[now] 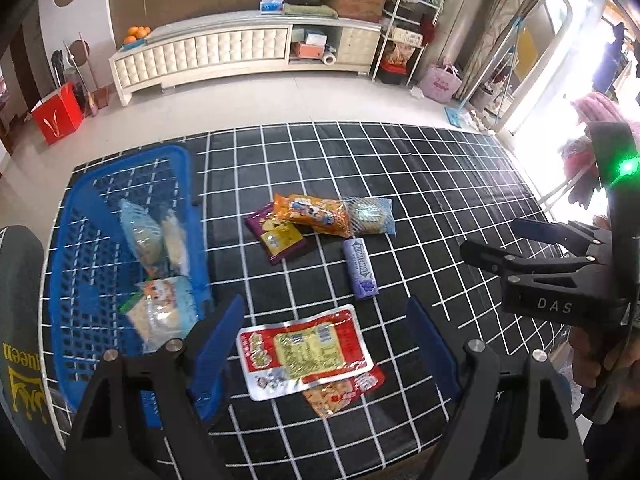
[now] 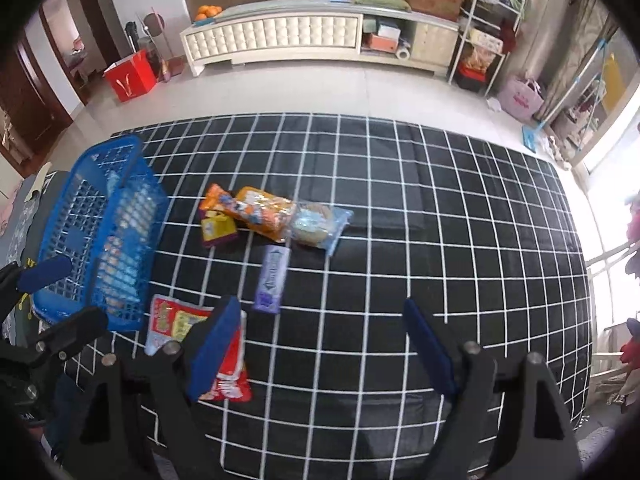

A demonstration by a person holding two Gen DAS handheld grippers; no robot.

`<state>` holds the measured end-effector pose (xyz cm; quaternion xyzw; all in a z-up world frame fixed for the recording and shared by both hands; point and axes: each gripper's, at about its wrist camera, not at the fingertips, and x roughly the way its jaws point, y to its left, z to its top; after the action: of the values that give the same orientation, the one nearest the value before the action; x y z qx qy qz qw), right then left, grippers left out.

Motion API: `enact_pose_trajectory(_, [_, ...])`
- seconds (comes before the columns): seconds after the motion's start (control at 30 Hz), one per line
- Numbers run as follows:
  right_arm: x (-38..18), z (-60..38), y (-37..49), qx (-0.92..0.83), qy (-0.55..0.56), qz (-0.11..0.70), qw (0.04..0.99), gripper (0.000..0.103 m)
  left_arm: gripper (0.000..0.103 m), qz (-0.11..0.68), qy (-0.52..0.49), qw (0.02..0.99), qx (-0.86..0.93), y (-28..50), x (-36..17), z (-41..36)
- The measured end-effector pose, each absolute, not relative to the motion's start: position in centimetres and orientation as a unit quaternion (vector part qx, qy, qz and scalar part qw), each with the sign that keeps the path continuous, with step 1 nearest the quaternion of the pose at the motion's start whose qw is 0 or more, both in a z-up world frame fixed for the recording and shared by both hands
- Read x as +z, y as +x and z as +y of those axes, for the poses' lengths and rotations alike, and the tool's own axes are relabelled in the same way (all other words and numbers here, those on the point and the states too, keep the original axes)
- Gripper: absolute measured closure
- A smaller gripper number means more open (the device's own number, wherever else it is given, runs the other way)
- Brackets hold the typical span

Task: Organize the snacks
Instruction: 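Move both tools back over the remaining snacks on the mat, then grasp the clear round-biscuit bag with the right tool while the left tool grasps the orange snack bag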

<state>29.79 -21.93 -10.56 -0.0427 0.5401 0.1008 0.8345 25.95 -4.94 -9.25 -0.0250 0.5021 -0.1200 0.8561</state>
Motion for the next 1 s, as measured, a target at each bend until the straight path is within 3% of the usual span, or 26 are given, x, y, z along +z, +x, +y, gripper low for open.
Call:
enact_pose_trajectory(0.63, [-18.0,-20.7,39.2,0.164,-0.089,0.58,0.793,0.017,0.022,0.518,-0.005,0.851,-0.088,32.1,-14.9,-8.2])
enact_pose_trajectory(1.0, [-22.6,-18.7,43.0,0.25,-0.186,0.572,0.759,0.017,0.022,0.549,-0.015,0.834,-0.056,34.6,-18.5,-7.9])
